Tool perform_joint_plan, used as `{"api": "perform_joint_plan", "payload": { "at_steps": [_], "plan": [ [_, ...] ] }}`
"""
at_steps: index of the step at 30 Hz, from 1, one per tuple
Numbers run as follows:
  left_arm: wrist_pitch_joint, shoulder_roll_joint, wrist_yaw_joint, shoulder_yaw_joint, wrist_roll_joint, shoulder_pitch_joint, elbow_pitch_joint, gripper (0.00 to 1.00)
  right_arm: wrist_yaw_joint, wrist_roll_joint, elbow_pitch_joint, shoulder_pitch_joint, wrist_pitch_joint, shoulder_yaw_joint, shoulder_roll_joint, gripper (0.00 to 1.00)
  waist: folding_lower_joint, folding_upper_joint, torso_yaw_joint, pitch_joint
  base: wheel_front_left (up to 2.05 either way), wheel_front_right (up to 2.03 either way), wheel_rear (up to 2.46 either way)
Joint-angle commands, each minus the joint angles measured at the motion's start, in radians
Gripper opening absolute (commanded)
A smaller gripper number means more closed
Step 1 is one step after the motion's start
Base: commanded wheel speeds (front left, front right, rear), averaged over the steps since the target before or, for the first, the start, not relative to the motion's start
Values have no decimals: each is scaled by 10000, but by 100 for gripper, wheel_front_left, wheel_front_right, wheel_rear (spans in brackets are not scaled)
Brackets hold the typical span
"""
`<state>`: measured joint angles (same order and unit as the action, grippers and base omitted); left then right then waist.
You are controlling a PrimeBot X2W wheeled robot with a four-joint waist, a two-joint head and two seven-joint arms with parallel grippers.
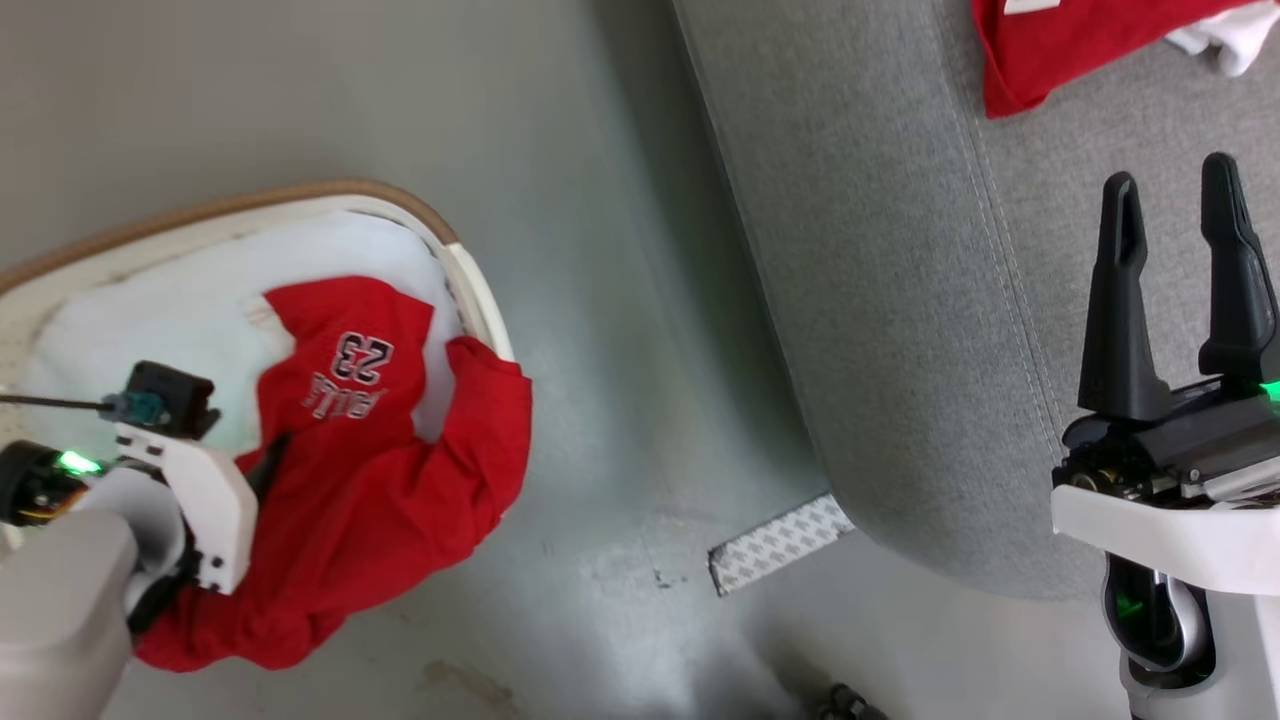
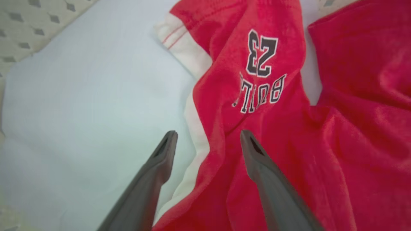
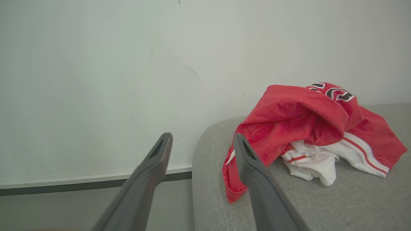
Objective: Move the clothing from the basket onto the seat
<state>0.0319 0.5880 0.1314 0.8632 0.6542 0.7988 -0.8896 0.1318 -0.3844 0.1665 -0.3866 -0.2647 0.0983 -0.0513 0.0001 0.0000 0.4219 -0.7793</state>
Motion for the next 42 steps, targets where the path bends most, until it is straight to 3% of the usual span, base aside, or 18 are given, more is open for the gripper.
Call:
{"api": "perform_joint_plan", "payload": {
  "at_steps": [1, 14, 15, 16, 17, 22, 30, 42],
  "plan": [
    [-95, 235, -19, 305, 192, 277, -147, 100, -22, -181, 142, -146, 7, 53, 13, 100, -1, 0, 321, -444, 0, 0, 0],
    [-653, 722, -19, 2100, 919, 1042, -536, 100, -22, -520, 308, -206, 7, 134, 13, 100, -1, 0, 630, -1022, 0, 0, 0],
    [-657, 723, -19, 2221, 969, 1077, -537, 87, -22, -539, 299, -195, 7, 138, 13, 100, -1, 0, 634, -1027, 0, 0, 0],
    [-666, 730, -19, 2349, 1012, 1103, -536, 49, -22, -552, 287, -188, 7, 137, 13, 100, -1, 0, 636, -1031, 0, 0, 0],
    [-610, 749, -17, 2559, 1152, 1157, -551, 0, -22, -577, 257, -172, 7, 135, 13, 100, -1, 0, 643, -1027, 0, 0, 0],
    [-100, 698, -19, 2890, 1549, 1305, -663, 0, -22, -554, 101, -199, 7, 99, 13, 100, -1, 0, 602, -857, 0, 0, 0],
    [698, 68, -19, 3323, 2057, 1006, -849, 0, -22, -213, -248, -153, 7, -51, 10, 100, -1, 0, 173, 171, 0, 0, 0],
    [2254, -1611, -18, 3803, 2813, -204, -219, 0, -22, 963, -1464, 686, 9, -600, 1, 100, -1, 0, -1273, 3759, 0, 0, 0]
  ]
}}
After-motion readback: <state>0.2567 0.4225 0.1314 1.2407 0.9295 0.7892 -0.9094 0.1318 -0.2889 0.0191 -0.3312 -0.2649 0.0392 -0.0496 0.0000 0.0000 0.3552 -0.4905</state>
